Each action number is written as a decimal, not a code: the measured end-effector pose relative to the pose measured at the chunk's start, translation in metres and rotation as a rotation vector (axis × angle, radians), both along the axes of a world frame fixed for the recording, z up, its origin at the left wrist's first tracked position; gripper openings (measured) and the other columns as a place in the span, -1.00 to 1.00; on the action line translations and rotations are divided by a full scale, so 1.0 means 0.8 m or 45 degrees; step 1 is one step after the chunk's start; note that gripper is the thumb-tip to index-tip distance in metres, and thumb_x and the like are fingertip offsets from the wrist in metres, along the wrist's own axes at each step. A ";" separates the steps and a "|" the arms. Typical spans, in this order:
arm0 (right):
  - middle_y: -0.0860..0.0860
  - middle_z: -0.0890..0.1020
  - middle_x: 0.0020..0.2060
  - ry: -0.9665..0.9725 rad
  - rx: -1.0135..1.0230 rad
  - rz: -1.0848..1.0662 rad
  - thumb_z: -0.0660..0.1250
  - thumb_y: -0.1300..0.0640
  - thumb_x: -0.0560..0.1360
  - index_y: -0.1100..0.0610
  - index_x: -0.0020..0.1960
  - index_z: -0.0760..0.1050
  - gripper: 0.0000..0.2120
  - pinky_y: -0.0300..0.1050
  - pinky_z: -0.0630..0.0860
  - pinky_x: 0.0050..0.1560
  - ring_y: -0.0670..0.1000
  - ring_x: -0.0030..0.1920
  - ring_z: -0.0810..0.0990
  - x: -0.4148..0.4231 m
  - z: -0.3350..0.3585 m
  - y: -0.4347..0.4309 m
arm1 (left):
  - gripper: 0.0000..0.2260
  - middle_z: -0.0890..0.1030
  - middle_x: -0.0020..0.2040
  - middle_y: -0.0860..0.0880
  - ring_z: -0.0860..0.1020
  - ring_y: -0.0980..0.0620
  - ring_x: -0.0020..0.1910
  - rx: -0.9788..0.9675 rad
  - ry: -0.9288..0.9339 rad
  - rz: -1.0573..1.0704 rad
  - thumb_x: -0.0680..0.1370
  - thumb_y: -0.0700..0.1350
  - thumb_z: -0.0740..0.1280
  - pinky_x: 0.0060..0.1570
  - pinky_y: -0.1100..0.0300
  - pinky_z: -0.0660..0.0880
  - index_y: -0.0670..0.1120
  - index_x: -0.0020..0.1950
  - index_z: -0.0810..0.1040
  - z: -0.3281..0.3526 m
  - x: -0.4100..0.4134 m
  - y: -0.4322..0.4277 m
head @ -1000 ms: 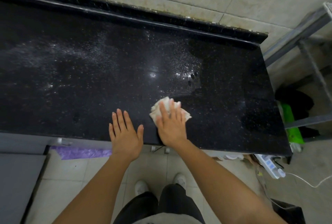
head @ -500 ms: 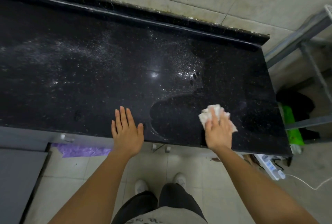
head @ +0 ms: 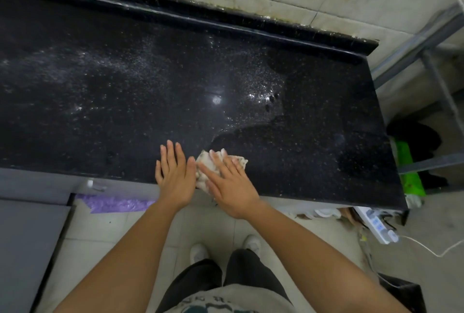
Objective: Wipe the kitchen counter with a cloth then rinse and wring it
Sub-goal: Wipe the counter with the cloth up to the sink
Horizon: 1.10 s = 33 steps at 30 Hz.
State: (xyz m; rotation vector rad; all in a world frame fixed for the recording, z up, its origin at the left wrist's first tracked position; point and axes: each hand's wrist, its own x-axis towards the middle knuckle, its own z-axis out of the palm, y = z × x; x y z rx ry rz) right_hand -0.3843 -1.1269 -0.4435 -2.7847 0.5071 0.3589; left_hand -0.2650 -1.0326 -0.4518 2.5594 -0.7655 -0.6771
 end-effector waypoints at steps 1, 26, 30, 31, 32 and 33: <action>-0.04 -0.23 0.54 0.016 0.004 0.035 -0.23 -0.11 0.61 -0.18 0.54 -0.19 -0.51 -0.12 -0.47 0.39 0.01 0.49 -0.38 -0.009 0.002 -0.004 | -0.49 -0.27 0.55 0.01 -0.34 0.10 0.49 0.010 -0.016 0.003 0.66 0.06 -0.13 0.41 0.11 -0.34 -0.06 0.55 -0.20 -0.001 0.000 0.000; 0.05 -0.28 0.54 0.142 0.051 -0.920 -0.21 -0.09 0.65 -0.08 0.56 -0.24 -0.49 0.04 -0.33 0.47 0.08 0.51 -0.37 -0.049 0.011 -0.226 | -0.42 -0.08 0.57 -0.14 -0.17 -0.05 0.53 0.070 -0.317 0.069 0.62 0.08 -0.01 0.44 -0.01 -0.24 -0.16 0.56 -0.05 -0.003 -0.013 -0.017; 0.06 -0.27 0.54 0.113 0.048 -0.909 -0.20 -0.08 0.65 -0.07 0.56 -0.22 -0.49 0.05 -0.33 0.47 0.10 0.51 -0.36 0.003 0.008 -0.284 | -0.43 -0.01 0.56 -0.15 -0.11 -0.06 0.53 0.066 -0.417 0.020 0.61 0.07 0.01 0.45 -0.02 -0.18 -0.18 0.54 0.03 0.001 0.007 -0.053; 0.06 -0.27 0.54 0.106 0.039 -0.896 -0.20 -0.08 0.65 -0.07 0.57 -0.22 -0.49 0.05 -0.32 0.47 0.11 0.52 -0.35 0.014 0.007 -0.298 | -0.43 -0.02 0.56 -0.14 -0.13 -0.04 0.53 0.065 -0.416 0.012 0.61 0.07 0.00 0.45 -0.01 -0.18 -0.18 0.54 0.03 0.001 0.014 -0.064; 0.06 -0.26 0.55 0.097 0.028 -0.879 -0.20 -0.08 0.65 -0.06 0.57 -0.21 -0.49 0.06 -0.31 0.47 0.11 0.52 -0.34 0.024 0.006 -0.312 | -0.43 -0.03 0.56 -0.13 -0.15 -0.02 0.53 0.055 -0.414 0.006 0.61 0.08 -0.02 0.46 0.00 -0.20 -0.18 0.54 0.02 0.000 0.020 -0.075; 0.07 -0.25 0.55 0.087 0.019 -0.860 -0.20 -0.08 0.65 -0.06 0.57 -0.21 -0.49 0.06 -0.31 0.47 0.12 0.52 -0.33 0.034 0.005 -0.326 | -0.43 -0.04 0.56 -0.11 -0.17 0.00 0.52 0.041 -0.411 -0.002 0.61 0.08 -0.04 0.46 0.02 -0.22 -0.18 0.54 0.02 0.000 0.025 -0.086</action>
